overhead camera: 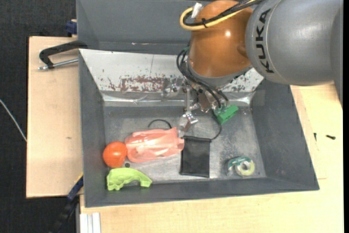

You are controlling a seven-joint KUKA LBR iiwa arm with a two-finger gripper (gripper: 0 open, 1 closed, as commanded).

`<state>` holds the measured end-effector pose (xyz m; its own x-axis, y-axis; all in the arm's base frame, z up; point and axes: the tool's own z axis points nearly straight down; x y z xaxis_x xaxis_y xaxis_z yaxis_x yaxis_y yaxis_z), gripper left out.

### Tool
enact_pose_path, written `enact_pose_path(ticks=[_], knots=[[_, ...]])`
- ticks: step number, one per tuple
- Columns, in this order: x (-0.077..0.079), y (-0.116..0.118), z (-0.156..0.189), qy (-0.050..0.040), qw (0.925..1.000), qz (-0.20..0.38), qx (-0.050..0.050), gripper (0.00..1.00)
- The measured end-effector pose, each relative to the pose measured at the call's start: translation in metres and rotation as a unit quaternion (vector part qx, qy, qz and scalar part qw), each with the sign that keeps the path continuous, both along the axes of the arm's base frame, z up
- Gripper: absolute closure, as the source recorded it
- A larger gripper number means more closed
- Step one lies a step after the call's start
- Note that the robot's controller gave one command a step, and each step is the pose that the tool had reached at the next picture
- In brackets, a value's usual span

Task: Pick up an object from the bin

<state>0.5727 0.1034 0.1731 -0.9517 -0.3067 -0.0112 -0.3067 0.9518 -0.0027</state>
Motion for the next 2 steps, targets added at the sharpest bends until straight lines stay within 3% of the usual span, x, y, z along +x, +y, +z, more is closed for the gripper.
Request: enact_pose_path(ticks=[1, 2], knots=[[-0.0295, 0.0341, -0.0933, 0.0044, 0.9926, 0.121, -0.005, 1.0], [-0.0295, 0.0341, -0.0933, 0.0044, 0.9927, 0.121, -0.005, 1.0]])
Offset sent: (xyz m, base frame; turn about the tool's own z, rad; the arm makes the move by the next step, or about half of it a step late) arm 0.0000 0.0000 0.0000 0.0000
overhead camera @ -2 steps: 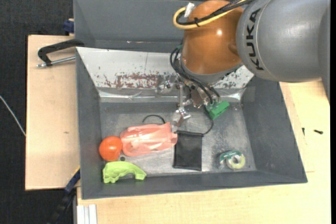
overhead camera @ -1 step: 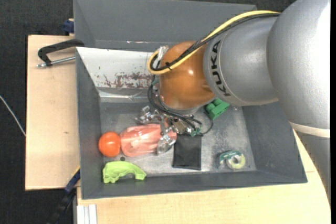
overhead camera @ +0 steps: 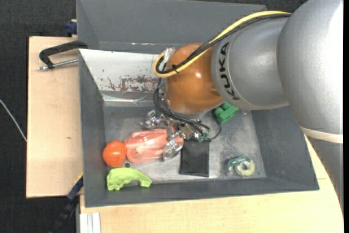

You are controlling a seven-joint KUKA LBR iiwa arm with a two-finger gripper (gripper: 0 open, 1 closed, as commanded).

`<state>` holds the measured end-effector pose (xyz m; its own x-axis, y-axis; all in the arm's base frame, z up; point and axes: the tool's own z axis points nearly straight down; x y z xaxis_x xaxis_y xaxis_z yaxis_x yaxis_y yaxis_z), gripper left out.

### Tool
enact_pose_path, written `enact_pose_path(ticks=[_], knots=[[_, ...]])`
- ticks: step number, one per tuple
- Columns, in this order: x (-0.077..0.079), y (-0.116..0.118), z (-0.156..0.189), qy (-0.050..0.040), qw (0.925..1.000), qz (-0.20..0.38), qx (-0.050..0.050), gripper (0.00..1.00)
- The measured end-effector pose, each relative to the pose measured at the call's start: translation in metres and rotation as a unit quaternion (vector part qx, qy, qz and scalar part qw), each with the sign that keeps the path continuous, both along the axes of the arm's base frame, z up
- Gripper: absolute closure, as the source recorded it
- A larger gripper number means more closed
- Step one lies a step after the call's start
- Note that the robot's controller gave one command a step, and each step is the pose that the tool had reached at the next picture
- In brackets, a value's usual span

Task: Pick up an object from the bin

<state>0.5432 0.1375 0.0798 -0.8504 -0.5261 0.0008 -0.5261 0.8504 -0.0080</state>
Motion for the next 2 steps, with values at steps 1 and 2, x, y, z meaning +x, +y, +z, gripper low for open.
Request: enact_pose_path(ticks=[1, 2], knots=[[-0.003, 0.023, 0.033, 0.0032, 0.9999, 0.01, 0.002, 1.0], [-0.019, 0.009, 0.073, 0.0039, 0.9999, -0.016, 0.004, 1.0]])
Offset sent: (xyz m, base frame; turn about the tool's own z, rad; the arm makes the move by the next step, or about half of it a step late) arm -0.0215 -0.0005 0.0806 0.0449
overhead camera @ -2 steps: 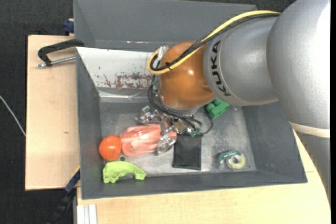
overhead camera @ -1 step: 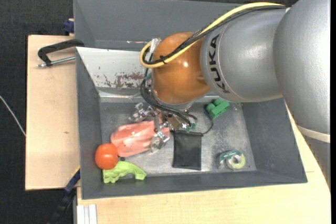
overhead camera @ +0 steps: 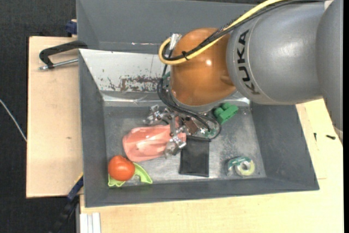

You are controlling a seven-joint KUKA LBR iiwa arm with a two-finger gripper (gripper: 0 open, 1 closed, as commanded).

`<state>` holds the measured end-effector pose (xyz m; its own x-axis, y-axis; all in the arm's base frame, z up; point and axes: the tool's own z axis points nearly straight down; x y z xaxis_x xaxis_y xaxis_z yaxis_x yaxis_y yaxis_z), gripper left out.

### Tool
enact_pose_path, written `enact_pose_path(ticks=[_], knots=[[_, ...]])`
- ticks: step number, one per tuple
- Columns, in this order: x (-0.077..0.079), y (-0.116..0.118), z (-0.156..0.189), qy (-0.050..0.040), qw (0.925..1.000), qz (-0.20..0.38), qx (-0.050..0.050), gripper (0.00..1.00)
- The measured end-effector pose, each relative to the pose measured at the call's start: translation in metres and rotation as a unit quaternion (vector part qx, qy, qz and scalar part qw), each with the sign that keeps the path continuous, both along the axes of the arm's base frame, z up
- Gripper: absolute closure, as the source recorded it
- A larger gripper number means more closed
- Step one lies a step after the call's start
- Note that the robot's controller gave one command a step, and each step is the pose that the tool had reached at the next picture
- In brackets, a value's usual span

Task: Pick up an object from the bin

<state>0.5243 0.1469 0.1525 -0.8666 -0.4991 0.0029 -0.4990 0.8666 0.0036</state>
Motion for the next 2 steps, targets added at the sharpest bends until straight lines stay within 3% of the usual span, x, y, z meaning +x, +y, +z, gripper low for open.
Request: enact_pose_path(ticks=[1, 2], knots=[[0.024, 0.0, 0.003, -0.0014, 0.9999, 0.01, -0.002, 1.0], [0.011, 0.003, 0.003, -0.0012, 0.9999, 0.016, 0.0, 1.0]])
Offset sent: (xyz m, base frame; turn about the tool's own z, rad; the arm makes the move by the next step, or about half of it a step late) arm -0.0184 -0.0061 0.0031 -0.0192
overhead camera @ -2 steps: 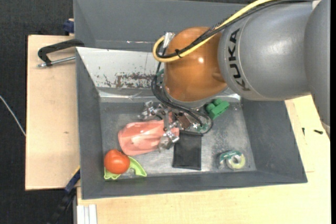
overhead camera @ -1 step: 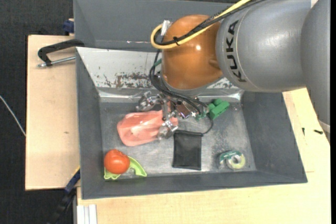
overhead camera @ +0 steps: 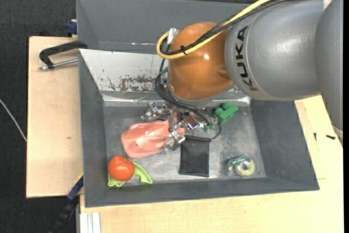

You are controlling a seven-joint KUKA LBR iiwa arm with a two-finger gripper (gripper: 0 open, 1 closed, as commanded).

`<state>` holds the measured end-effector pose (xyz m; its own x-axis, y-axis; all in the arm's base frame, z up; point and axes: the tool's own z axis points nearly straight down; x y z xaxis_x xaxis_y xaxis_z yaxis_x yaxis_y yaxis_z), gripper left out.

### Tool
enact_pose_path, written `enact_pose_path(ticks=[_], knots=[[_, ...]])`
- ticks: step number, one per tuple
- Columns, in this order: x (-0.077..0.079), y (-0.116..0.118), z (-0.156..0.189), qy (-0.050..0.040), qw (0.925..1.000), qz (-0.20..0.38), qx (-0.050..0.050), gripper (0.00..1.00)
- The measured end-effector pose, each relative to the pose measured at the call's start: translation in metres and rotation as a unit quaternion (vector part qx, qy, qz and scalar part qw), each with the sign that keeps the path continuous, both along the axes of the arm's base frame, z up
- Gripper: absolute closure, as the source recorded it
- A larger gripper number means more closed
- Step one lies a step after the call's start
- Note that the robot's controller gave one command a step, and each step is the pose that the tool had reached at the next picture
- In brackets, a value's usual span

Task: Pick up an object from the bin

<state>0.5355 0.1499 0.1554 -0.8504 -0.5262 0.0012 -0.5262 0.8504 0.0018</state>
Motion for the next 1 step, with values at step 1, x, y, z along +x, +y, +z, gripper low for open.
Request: enact_pose_path(ticks=[1], knots=[[0.0085, -0.0003, 0.025, 0.0019, 1.0, 0.007, 0.0, 1.0]])
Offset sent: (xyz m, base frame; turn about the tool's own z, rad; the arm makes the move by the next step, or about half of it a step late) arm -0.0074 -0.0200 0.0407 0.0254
